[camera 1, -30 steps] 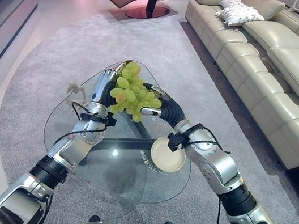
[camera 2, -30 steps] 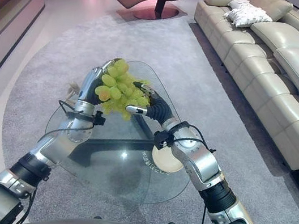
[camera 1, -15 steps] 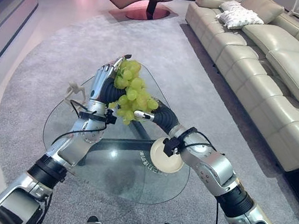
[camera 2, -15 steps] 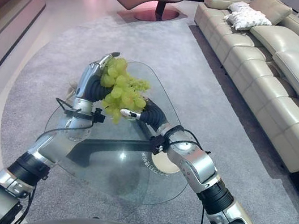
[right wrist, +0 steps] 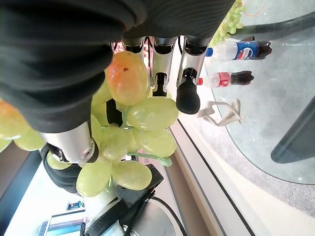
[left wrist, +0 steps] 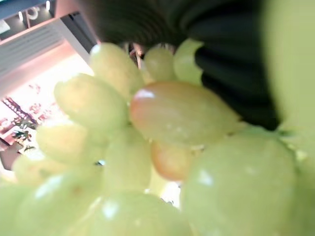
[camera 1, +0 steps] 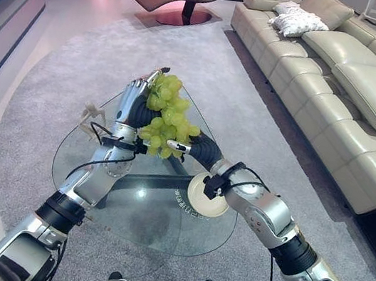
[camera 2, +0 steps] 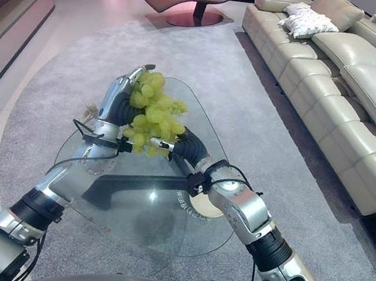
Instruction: Pick up fruits into the plate
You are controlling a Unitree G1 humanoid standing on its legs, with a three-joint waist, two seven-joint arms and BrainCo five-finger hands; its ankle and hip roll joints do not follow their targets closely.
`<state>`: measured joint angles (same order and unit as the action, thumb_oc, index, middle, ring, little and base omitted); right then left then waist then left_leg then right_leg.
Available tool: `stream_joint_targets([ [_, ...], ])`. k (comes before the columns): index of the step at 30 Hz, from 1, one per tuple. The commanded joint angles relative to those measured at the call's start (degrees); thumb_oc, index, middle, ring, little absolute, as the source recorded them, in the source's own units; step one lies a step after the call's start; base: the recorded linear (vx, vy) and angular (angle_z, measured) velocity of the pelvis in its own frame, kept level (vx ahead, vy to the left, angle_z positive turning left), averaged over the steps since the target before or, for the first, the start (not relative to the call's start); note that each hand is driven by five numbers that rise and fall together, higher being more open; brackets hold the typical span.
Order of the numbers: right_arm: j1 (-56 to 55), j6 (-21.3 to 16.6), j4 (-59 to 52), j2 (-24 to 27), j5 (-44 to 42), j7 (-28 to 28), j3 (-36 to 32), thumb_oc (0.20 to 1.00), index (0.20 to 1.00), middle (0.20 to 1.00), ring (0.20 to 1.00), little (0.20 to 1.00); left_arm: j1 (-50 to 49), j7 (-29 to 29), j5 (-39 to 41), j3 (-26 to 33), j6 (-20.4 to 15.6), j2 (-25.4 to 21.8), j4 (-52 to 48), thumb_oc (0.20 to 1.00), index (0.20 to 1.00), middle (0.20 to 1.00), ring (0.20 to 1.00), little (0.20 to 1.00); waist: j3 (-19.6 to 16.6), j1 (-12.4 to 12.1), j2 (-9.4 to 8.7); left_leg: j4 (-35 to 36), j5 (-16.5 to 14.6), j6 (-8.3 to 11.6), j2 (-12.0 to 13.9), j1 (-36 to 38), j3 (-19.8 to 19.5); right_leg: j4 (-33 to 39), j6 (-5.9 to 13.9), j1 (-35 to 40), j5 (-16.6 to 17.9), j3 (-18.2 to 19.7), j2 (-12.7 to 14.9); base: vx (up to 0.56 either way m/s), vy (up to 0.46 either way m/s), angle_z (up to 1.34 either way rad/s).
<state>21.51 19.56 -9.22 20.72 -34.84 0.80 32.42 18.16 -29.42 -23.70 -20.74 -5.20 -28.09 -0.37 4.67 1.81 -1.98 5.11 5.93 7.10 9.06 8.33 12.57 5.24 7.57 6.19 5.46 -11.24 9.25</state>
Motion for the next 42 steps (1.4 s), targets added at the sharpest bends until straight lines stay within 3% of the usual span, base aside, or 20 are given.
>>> stream_joint_targets([
  [1,4.6,-4.7,-3.7,-5.8,-2.2,-0.7,0.8,0.200,0.200,0.200,0.200,0.200,10.4,0.0,-0.6,-5.4,-3.4,1.1,-3.6,0.200,0.200,0.200,0.200,0.200,0.0,-0.4,-0.18,-1.3,-6.3,-1.27,0.5,0.2,-0.3,-3.2,1.81,1.5,-4.8,-1.4,2.1,0.00,0.000,0.00],
  [9,4.5,-5.7,-3.9,-6.3,-2.5,-0.8,0.4,0.200,0.200,0.200,0.200,0.200,10.0,1.5,-0.2,-6.5,-3.2,1.3,-3.2,0.200,0.200,0.200,0.200,0.200,0.2,-0.4,-0.12,-1.5,-6.3,-1.24,0.6,0.3,0.1,-3.2,1.92,1.6,-4.7,-1.7,2.3,0.00,-0.001,0.00],
  [10,4.6,-5.8,-4.0,-6.4,-2.3,-1.1,0.5,0.366,0.366,0.366,0.366,0.366,10.0,1.5,-0.3,-6.6,-3.4,1.3,-3.1,0.200,0.200,0.200,0.200,0.200,0.3,-0.4,-0.14,-1.5,-6.4,-1.25,0.6,0.4,0.1,-3.2,1.93,1.6,-4.7,-1.7,2.3,0.00,0.000,0.00],
  [11,4.7,-5.9,-4.0,-6.5,-2.2,-1.2,0.5,0.758,0.758,0.758,0.758,0.758,10.0,1.6,-0.3,-6.7,-3.4,1.3,-3.0,0.200,0.200,0.200,0.200,0.200,0.3,-0.4,-0.12,-1.5,-6.4,-1.26,0.6,0.4,0.1,-3.2,1.93,1.6,-4.7,-1.7,2.3,0.00,0.000,0.00],
  [12,4.8,-5.9,-3.9,-6.5,-2.5,-1.5,0.5,1.000,1.000,1.000,1.000,1.000,10.0,1.5,-0.4,-6.8,-3.4,1.2,-3.0,0.200,0.200,0.200,0.200,0.200,0.3,-0.4,-0.10,-1.4,-6.4,-1.28,0.6,0.4,0.1,-3.1,1.91,1.6,-4.8,-1.7,2.3,0.00,0.000,0.00],
  [25,4.4,-10.8,-4.3,-7.4,-1.9,-8.9,-1.8,1.000,1.000,1.000,1.000,1.000,10.1,2.3,-0.4,-8.3,-2.0,1.4,-2.8,0.200,0.200,0.200,0.200,0.200,0.0,0.1,0.22,-1.6,-6.1,-1.57,0.4,-0.1,-0.1,-3.3,1.71,0.9,-4.5,-0.6,1.9,-0.01,0.002,-0.03],
  [39,5.0,-10.5,-5.1,-8.7,-2.8,-10.4,-1.2,1.000,1.000,1.000,1.000,1.000,9.9,4.5,-0.2,-10.3,-1.8,1.8,-3.4,0.200,0.200,0.200,0.200,0.200,0.3,0.1,0.35,-1.9,-6.3,-1.68,0.3,-0.1,0.3,-3.4,1.82,0.8,-4.5,-0.8,2.1,0.00,0.001,0.00],
  [40,5.2,-10.6,-5.1,-8.8,-2.8,-10.6,-1.0,0.887,0.887,0.887,0.887,0.887,10.0,4.7,-0.3,-10.6,-1.9,1.9,-3.3,0.200,0.200,0.200,0.200,0.200,0.3,0.1,0.35,-1.8,-6.3,-1.70,0.3,-0.1,0.3,-3.4,1.83,0.8,-4.5,-0.9,2.2,0.00,0.000,0.00],
  [41,5.5,-11.1,-4.9,-8.9,-3.1,-10.8,-0.8,0.200,0.200,0.200,0.200,0.200,10.2,5.0,-0.2,-11.1,-2.0,1.9,-3.3,0.200,0.200,0.200,0.200,0.200,0.3,0.1,0.35,-1.7,-6.3,-1.74,0.3,0.0,0.4,-3.3,1.87,0.8,-4.4,-1.0,2.2,0.00,0.000,0.00],
  [42,5.5,-11.1,-4.9,-8.9,-3.1,-10.8,-0.8,0.200,0.200,0.200,0.200,0.200,10.2,5.0,-0.2,-11.1,-2.0,1.9,-3.3,0.200,0.200,0.200,0.200,0.200,0.3,0.1,0.34,-1.7,-6.3,-1.74,0.3,0.0,0.4,-3.3,1.87,0.8,-4.4,-1.0,2.2,0.00,0.000,0.00],
])
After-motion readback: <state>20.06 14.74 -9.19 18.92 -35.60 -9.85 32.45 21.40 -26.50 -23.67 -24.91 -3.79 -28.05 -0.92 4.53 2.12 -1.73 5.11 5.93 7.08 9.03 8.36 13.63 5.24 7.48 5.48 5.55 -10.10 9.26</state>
